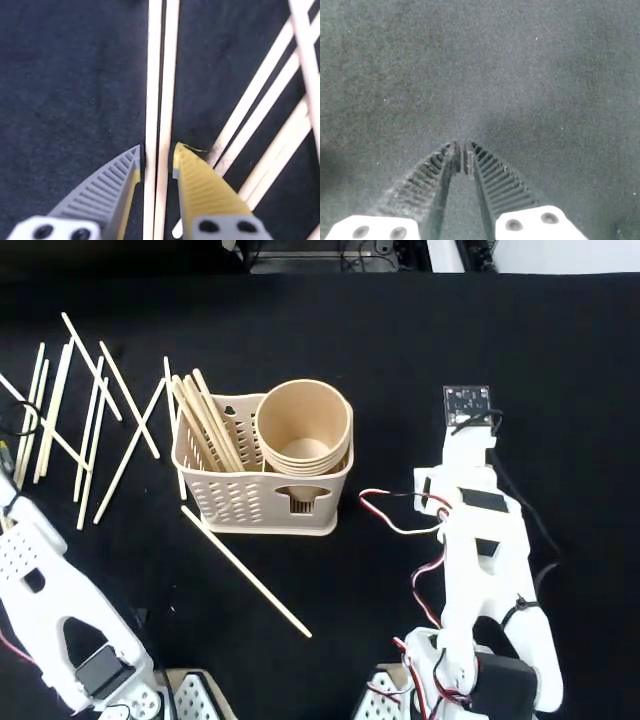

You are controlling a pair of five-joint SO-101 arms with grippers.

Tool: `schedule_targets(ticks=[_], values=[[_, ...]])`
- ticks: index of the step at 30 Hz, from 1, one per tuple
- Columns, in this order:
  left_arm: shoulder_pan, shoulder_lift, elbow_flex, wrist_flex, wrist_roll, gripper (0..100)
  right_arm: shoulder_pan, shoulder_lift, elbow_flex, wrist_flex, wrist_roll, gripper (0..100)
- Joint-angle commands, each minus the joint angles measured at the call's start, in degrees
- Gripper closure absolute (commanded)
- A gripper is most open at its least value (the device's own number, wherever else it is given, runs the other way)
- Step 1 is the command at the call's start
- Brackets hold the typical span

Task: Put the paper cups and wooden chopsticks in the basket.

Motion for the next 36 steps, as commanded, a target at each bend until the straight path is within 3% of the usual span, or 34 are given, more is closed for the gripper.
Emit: schedule_targets(ticks=[1, 5, 13, 19, 25, 31, 36], values=[[-0.31, 3.08, 0.22, -0.18, 0.00, 88, -0.97, -1.54, -0.31, -0.97, 0.62, 96.3], [-0.13, 4.13, 0.13, -0.70, 0.00, 97, -0.97, -1.54, -0.31, -0.97, 0.62, 96.3], [0.31, 2.81, 0.04, -1.14, 4.13, 97, -0.97, -1.45, -0.31, -0.97, 0.62, 96.3], [3.03, -7.38, 0.31, 5.45, 4.57, 97, -0.97, -1.45, -0.31, -0.97, 0.62, 96.3], [3.03, -17.93, 1.10, 5.45, 6.42, 97, -0.97, -1.45, -0.31, -0.97, 0.62, 96.3], [1.36, -26.55, 9.01, 5.27, 6.42, 97, -0.88, -1.54, -0.31, -0.97, 0.62, 96.3], [-2.42, -25.58, 17.98, 1.14, 5.10, 94, -0.97, -1.54, -0.31, -0.97, 0.62, 96.3]])
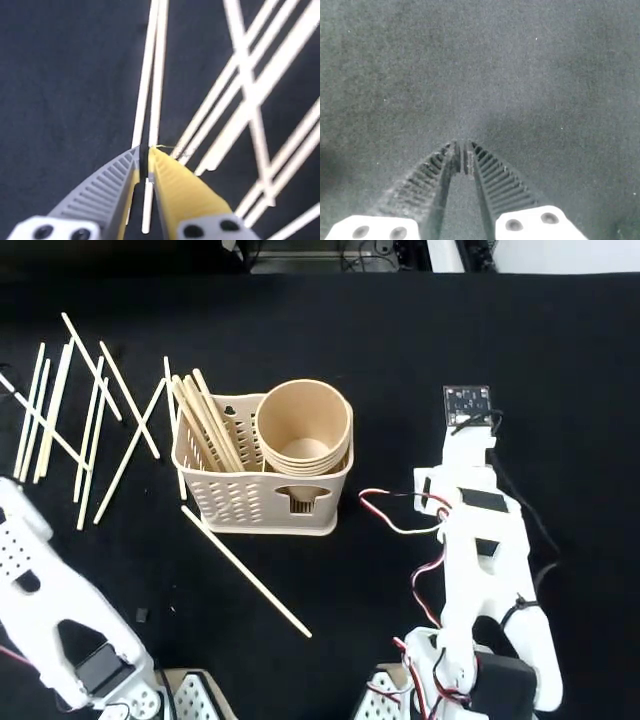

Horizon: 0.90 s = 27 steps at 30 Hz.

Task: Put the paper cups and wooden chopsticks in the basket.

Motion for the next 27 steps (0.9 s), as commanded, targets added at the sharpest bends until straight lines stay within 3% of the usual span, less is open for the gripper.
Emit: schedule_targets(ticks=[1, 5, 8, 12, 14, 16, 19, 23, 27], values=[[-3.47, -1.76, 6.29, -4.75, -1.76, 91, -0.97, -1.54, -0.31, -0.97, 0.62, 96.3], [-4.79, 3.08, 10.59, -10.73, -2.55, 79, -0.97, -1.45, -0.31, -0.97, 0.62, 96.3], [-5.05, 8.53, 11.91, -15.82, -2.55, 78, -0.97, -1.45, -0.31, -0.97, 0.62, 96.3], [-3.21, 15.47, 11.74, -16.44, -2.73, 79, -0.97, -1.36, -0.31, -0.97, 0.62, 96.3], [-2.86, 16.97, 11.47, -16.26, -2.46, 86, -0.97, -1.36, -0.31, -0.97, 0.62, 96.3], [-2.95, 17.14, 10.95, -15.74, -1.23, 99, -0.97, -1.36, -0.31, -0.97, 0.62, 96.3], [-3.21, 16.97, 7.60, -12.48, 4.57, 98, -0.97, -1.36, -0.31, -0.97, 0.62, 96.3], [-1.10, 14.95, -8.40, 0.88, 4.75, 97, -0.97, -1.36, -0.31, -0.97, 0.62, 96.3], [0.57, 10.11, -13.05, 1.05, 5.01, 97, -0.97, -1.36, -0.31, -0.97, 0.62, 96.3]])
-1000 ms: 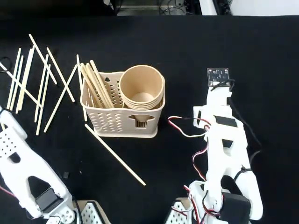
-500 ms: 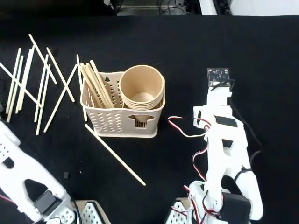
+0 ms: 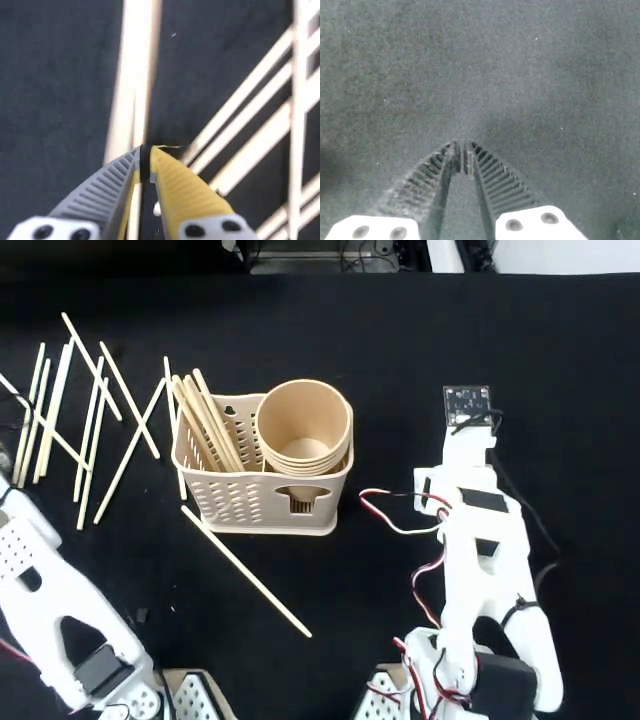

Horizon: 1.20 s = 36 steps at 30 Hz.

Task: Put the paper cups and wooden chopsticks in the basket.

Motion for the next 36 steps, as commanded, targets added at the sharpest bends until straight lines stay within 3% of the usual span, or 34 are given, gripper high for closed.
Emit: schedule_targets(ticks=[1, 11, 14, 19, 25, 29, 36], values=[[1.45, -7.47, -5.41, 2.29, 0.44, 97, -0.97, -1.36, -0.31, -0.97, 0.62, 96.3], [0.13, -29.80, 19.65, 0.88, 0.26, 97, -0.97, -1.36, -0.31, -0.97, 0.62, 96.3], [-1.80, -29.80, 25.01, -2.46, -0.62, 93, -0.97, -1.45, -0.31, -0.97, 0.62, 96.3], [-3.38, -25.67, 34.59, -12.66, -1.49, 76, -0.88, -1.45, -0.31, -0.97, 0.62, 96.3], [-2.77, -14.77, 37.67, -20.75, -1.49, 82, -0.88, -1.45, -0.31, -0.97, 0.62, 96.3], [-2.68, -10.73, 31.34, -16.18, -1.41, 97, -0.88, -1.36, -0.31, -0.97, 0.62, 96.3], [-1.98, -9.93, 11.74, 1.05, 1.49, 97, -0.88, -1.36, -0.31, -0.97, 0.62, 96.3]])
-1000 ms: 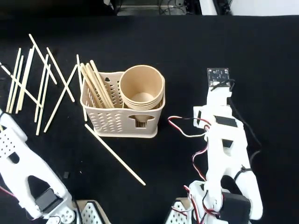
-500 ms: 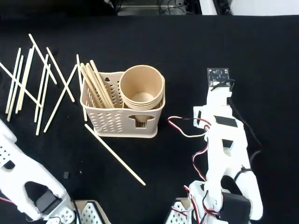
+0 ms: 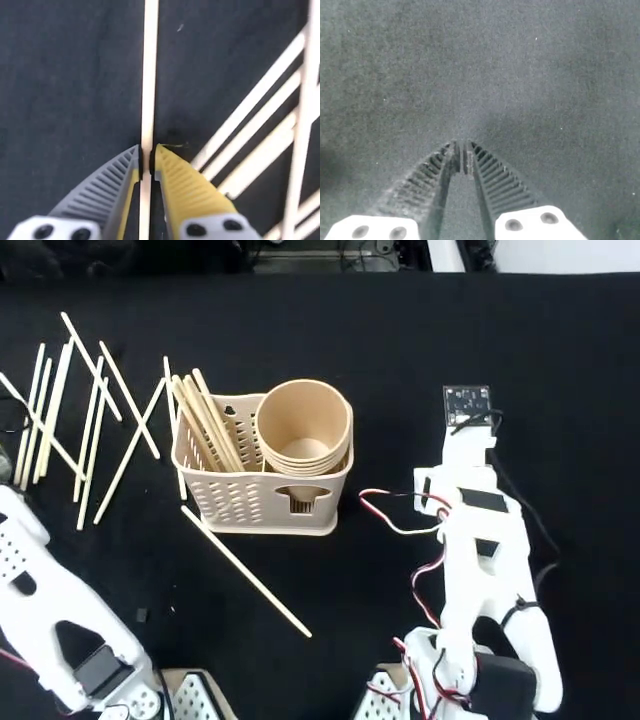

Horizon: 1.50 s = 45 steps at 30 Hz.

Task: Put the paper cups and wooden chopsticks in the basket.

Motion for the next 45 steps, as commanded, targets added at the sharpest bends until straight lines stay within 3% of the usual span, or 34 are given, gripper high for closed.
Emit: schedule_targets(ticks=[1, 7, 14, 19, 27, 32, 41, 45], values=[[0.22, 0.00, -14.99, 11.78, 1.76, 97, -0.97, -1.36, -0.31, -0.97, 0.62, 96.3], [3.21, -8.26, -21.32, 11.52, 2.02, 97, -1.05, -1.36, -0.31, -0.97, 0.62, 96.3], [6.64, -34.55, -16.13, 11.52, 8.97, 97, -1.05, -1.36, -0.31, -0.97, 0.62, 96.3], [13.58, -55.38, -4.53, 11.52, 15.65, 97, -1.05, -1.36, -0.31, -0.97, 0.62, 96.3], [32.57, -84.22, 21.14, 7.82, 18.55, 97, -1.05, -1.27, -0.31, -0.97, 0.62, 96.3], [43.30, -97.14, 41.71, -6.51, 18.99, 97, -1.05, -1.27, -0.31, -0.97, 0.62, 96.3], [50.77, -122.11, 96.92, -52.75, 18.99, 97, -1.05, -1.27, -0.31, -0.97, 0.62, 96.3], [55.69, -130.90, 112.31, -62.24, 18.64, 97, -1.05, -1.27, -0.31, -0.97, 0.70, 96.3]])
